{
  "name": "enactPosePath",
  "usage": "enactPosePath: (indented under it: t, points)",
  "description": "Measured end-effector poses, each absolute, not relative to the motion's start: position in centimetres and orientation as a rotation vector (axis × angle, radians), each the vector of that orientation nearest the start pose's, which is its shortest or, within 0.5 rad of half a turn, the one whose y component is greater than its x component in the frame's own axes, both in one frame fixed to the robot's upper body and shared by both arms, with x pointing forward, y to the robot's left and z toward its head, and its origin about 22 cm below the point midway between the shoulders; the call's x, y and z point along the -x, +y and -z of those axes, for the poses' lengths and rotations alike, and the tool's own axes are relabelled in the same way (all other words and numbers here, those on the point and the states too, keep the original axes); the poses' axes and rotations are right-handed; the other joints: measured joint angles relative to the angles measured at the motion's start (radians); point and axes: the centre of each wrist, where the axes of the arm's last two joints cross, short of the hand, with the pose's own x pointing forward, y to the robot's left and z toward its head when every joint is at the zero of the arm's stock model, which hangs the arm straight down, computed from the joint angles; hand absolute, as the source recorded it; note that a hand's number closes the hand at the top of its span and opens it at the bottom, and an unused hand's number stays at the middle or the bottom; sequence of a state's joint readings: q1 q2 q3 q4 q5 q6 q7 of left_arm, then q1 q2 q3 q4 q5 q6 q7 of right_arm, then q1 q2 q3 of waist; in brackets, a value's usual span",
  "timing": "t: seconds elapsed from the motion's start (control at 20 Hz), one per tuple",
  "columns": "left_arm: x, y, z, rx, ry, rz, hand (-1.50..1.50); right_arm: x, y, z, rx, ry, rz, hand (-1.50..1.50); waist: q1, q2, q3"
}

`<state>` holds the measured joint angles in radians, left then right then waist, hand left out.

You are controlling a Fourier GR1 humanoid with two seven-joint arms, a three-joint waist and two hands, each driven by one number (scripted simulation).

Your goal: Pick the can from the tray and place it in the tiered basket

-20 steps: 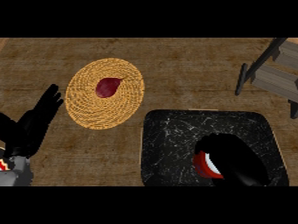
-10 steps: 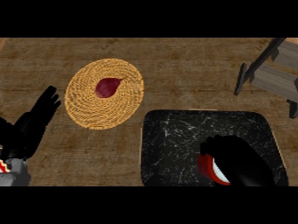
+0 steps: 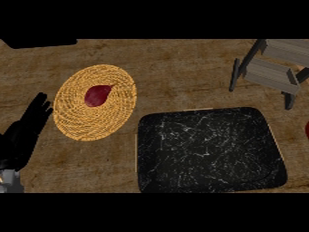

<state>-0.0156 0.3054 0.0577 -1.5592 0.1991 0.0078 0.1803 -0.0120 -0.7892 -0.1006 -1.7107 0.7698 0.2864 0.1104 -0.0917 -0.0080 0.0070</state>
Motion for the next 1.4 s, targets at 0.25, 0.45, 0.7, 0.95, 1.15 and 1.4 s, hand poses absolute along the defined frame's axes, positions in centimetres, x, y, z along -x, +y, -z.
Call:
enactPosePath:
  t: [0.25,0.45,0.7,0.95,1.15,1.4]
  points:
    - [-24.2,31.0,-2.5,-0.127,-1.400,0.020,0.00,-23.9,-45.1,-20.6,1.210,-1.317,-0.880,1.50,0.009,-0.007,0.001]
    - [-24.4,30.8,-2.6,-0.116,-1.406,0.032,0.00,-22.2,-50.1,-25.8,1.163,-1.532,-0.687,1.50,0.024,-0.005,-0.002]
    - [-24.8,30.2,-3.1,-0.095,-1.417,0.063,0.00,-18.7,-55.6,-32.1,1.073,-1.663,-0.594,1.50,0.062,0.003,-0.005]
    - [-25.7,28.7,-3.5,-0.073,-1.428,0.094,0.00,-17.7,-57.4,-36.8,0.991,-1.690,-0.596,1.50,0.098,0.010,-0.006]
    - [-26.4,28.3,-3.5,-0.060,-1.429,0.111,0.00,-18.7,-56.5,-39.1,0.953,-1.703,-0.624,1.50,0.113,0.013,-0.007]
    - [-26.6,28.4,-3.8,-0.047,-1.427,0.125,0.00,-21.3,-53.3,-41.4,0.942,-1.704,-0.628,1.50,0.130,0.014,-0.009]
